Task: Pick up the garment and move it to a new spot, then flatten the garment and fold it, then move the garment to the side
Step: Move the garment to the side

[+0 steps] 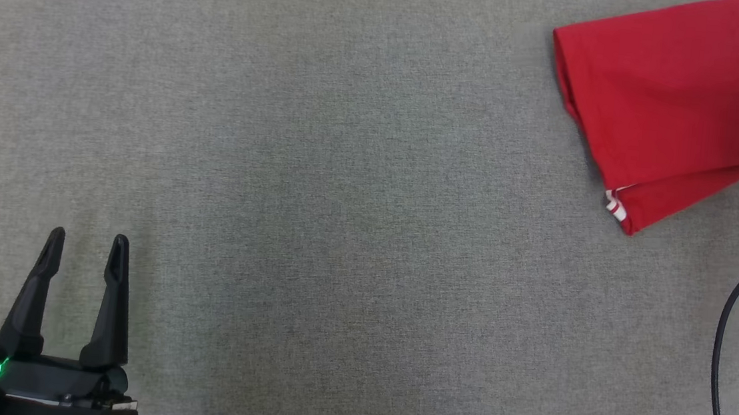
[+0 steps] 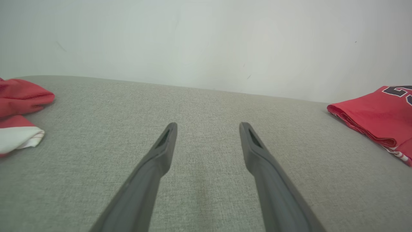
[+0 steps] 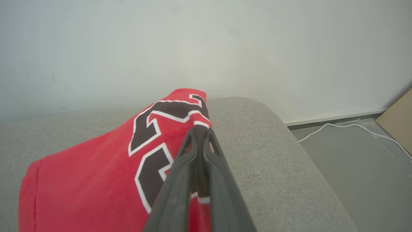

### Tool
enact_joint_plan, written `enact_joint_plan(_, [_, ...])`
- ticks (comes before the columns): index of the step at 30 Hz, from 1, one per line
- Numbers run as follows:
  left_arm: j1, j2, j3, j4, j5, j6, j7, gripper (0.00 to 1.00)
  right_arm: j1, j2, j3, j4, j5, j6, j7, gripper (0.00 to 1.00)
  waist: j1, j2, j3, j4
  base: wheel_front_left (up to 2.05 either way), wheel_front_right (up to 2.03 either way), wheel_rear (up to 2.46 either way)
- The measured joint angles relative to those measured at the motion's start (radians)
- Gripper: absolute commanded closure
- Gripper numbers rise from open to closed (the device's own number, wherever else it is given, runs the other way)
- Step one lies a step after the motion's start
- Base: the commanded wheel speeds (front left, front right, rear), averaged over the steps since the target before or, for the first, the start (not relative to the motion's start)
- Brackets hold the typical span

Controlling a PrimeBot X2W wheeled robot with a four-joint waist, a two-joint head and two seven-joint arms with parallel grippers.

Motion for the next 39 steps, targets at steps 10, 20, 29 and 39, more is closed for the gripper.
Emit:
enact_joint_plan(10, [-0.001, 0.016, 0.006, -0.034, 0.002, 0.005, 0.015, 0.00, -0.056, -0.039, 0.020, 0.015, -0.025, 0.000, -0.003, 1.00, 0.0000, 0.0000, 0.033, -0.017, 0.00, 0.00, 0.00])
enact_joint_plan(20, [-0.004, 0.020, 0.006, -0.032, -0.001, 0.009, 0.015, 0.00, -0.077, -0.035, 0.043, 0.059, -0.046, 0.000, 0.011, 1.00, -0.0001, 0.0000, 0.040, -0.014, 0.00, 0.00, 0.00])
enact_joint_plan(29, [-0.002, 0.025, 0.008, -0.032, -0.003, 0.015, 0.010, 0.00, -0.084, -0.033, 0.046, 0.115, -0.078, 0.000, 0.003, 1.00, -0.0001, 0.0000, 0.037, -0.016, 0.00, 0.00, 0.00])
enact_joint_plan(39, [-0.002, 0.026, 0.004, -0.018, -0.007, 0.020, 0.006, 0.00, -0.105, -0.017, 0.038, 0.168, -0.129, 0.000, -0.056, 0.00, -0.0001, 0.0000, 0.018, -0.017, 0.00, 0.00, 0.00])
